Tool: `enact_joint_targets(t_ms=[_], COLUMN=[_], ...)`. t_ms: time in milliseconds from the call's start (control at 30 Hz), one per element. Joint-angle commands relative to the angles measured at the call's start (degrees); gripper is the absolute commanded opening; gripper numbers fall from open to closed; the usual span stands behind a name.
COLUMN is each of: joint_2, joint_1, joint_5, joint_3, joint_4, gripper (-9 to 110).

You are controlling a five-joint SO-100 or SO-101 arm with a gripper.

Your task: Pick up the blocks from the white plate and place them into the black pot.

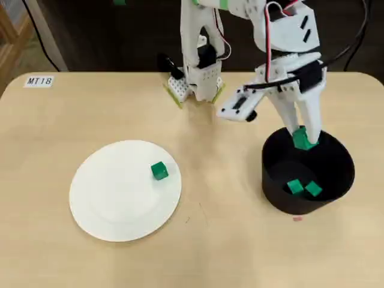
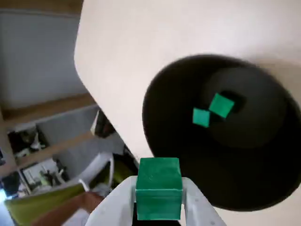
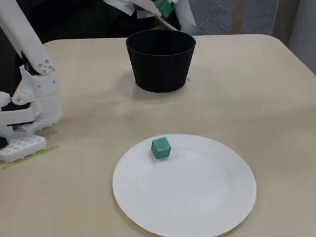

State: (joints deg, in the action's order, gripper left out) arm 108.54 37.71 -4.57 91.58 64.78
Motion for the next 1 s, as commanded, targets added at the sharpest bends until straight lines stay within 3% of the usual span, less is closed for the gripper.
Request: enact_joint_targets(t_ms=[0,267,500,633,800,900,967], joint_2=[3.60,2.46,0.26,0.26,0.18,0.18,0.26], joint_1=[1.67,0.18,-1.05,-1.05,-1.41,-1.93,-3.25], joint_5=[1.23,0.88,0.26,-1.85,-2.72,-2.99,-2.55], joint_3=[6.33,15.56,16.00,16.00,16.00,15.38,14.59], joint_4=[-5.89,-15.82,-17.58,-16.70,-16.35,-16.17,-15.82], gripper=[-2,-2,-2,19,25,15,-2])
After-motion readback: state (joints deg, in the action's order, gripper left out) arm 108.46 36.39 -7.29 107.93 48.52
